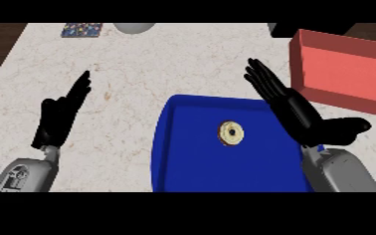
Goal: Pick the cupcake from the tray and place it in the cardboard box
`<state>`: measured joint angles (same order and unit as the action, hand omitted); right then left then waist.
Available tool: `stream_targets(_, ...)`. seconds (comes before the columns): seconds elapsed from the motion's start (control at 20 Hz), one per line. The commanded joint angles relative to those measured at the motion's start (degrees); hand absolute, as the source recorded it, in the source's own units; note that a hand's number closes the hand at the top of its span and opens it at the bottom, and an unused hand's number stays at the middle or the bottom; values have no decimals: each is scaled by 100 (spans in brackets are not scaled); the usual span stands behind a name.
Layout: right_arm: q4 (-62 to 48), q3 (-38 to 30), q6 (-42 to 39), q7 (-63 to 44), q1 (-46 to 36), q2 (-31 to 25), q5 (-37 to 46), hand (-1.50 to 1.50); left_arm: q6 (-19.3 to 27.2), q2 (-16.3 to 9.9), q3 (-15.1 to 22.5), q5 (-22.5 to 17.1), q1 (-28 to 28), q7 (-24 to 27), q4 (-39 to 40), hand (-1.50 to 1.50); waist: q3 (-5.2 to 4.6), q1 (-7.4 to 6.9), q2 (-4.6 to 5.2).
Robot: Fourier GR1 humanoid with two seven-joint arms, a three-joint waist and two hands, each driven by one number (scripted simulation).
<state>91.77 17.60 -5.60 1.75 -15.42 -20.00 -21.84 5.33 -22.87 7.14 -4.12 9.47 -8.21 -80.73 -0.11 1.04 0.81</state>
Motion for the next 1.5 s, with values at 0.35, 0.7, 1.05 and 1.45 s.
stream_targets(0.35,-168,-304,1804,-310,372,-1732,3374,150,907,609,-581,-129,-463,265,302,0,-96,141,-169)
stream_targets(0.7,1213,230,3944,-767,1869,-622,4924,-150,962,802,-655,-111,-512,630,526,0,-7,63,-116)
stream_targets(1.05,2671,330,2266,-3298,2106,-1419,5747,-150,861,822,-644,-164,-492,391,308,0,-3,-34,-112)
stream_targets(1.45,3349,706,209,-5339,1033,-1300,5472,-150,997,1144,-557,-12,-290,551,539,0,4,-119,-85)
